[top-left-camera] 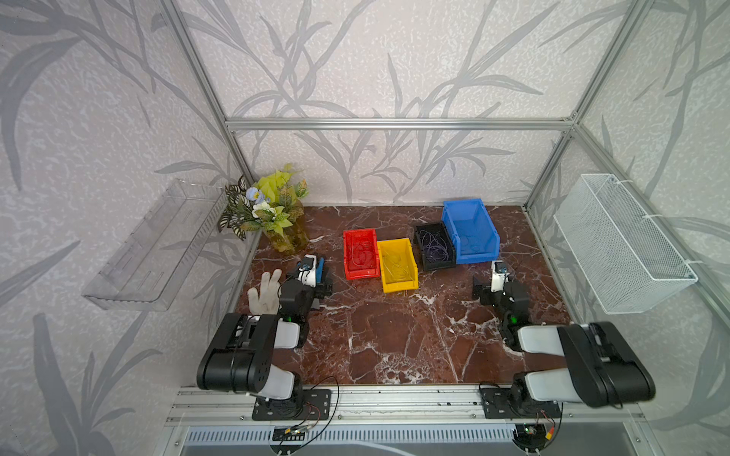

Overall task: Untangle and sort cables by color
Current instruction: Reset both arms

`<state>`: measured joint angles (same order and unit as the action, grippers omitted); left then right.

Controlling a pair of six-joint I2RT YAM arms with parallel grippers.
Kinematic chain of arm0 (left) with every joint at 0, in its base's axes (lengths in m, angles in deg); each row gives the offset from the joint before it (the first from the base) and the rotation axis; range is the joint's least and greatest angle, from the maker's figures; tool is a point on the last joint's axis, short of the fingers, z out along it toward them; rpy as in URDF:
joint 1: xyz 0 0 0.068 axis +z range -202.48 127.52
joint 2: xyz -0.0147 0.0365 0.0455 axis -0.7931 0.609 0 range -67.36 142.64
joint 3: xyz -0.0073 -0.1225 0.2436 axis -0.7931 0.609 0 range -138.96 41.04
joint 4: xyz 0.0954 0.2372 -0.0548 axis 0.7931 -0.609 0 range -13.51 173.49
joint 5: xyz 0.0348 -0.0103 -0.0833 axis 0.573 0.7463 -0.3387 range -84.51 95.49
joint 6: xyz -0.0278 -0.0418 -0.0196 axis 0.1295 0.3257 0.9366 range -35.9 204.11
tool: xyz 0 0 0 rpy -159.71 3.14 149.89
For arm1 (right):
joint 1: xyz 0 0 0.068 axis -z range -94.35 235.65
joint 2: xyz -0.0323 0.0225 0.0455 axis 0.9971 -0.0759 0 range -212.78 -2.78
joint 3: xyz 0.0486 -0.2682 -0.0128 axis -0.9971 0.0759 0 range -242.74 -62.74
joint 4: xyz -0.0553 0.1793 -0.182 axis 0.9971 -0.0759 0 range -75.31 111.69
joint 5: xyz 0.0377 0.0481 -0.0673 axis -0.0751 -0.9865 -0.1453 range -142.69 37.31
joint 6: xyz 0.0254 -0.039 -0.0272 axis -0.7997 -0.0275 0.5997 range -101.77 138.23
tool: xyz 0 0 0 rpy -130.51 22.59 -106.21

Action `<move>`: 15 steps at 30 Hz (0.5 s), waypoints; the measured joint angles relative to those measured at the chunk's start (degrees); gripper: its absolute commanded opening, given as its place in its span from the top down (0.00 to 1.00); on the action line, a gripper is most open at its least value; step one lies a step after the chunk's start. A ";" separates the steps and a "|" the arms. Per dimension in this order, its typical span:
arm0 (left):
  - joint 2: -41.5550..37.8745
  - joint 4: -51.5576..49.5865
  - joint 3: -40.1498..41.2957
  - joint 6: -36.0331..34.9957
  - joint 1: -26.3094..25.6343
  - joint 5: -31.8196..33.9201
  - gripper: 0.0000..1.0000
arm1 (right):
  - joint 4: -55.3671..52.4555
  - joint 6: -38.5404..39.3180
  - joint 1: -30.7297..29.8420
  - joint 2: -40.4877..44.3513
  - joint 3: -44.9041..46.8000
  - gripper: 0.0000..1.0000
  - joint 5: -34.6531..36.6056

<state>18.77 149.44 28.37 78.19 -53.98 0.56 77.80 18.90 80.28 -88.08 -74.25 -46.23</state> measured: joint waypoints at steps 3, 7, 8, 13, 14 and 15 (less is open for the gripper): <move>0.48 1.95 0.17 1.09 0.35 1.14 0.00 | 6.29 0.28 1.46 -7.30 -0.66 0.01 -0.92; 0.50 3.54 0.15 2.38 0.46 3.06 0.00 | 3.32 0.20 3.13 -5.60 -4.87 0.01 -2.69; 0.50 3.65 0.15 2.56 0.46 3.37 0.00 | 3.74 0.04 3.32 -5.60 -6.23 0.01 -2.71; 0.50 4.20 0.15 3.06 0.46 4.04 0.00 | 4.72 -0.17 3.56 -5.64 -7.37 0.01 -2.84; 0.50 4.28 0.15 3.08 0.46 4.09 0.00 | 4.61 -0.52 3.56 -5.64 -7.37 0.01 -2.40; 0.50 4.31 0.15 3.08 0.46 4.13 0.00 | 4.42 -0.92 3.56 -5.64 -7.41 0.01 -1.95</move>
<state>19.27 153.74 28.53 81.27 -53.52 4.69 82.22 17.98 83.84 -93.72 -81.66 -48.17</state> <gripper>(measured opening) 0.999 0.990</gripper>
